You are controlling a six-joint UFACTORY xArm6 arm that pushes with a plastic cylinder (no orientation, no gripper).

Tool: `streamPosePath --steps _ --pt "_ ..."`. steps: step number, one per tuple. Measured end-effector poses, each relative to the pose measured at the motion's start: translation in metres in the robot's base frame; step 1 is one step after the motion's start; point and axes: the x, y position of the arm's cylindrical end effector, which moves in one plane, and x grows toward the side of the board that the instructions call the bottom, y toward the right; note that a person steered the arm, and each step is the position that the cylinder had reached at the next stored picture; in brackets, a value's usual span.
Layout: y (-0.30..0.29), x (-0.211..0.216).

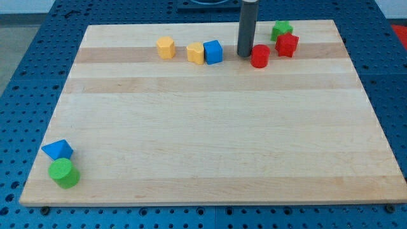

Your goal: Slide the red circle right a bit

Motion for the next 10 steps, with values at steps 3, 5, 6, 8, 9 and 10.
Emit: streamPosePath --steps 3,5,6,8,9,10 --pt "-0.001 0.029" --pt "-0.013 0.020" --pt "-0.007 0.013" --pt "0.020 0.015" --pt "0.024 0.018" --pt "0.033 0.018"
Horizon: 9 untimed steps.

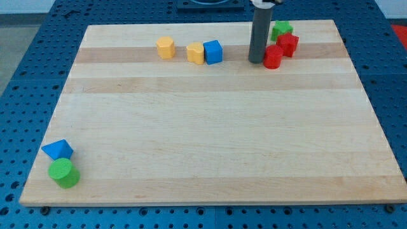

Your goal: Slide the red circle right a bit

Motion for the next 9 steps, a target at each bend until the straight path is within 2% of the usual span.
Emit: streamPosePath --steps 9 --pt "0.023 0.001"
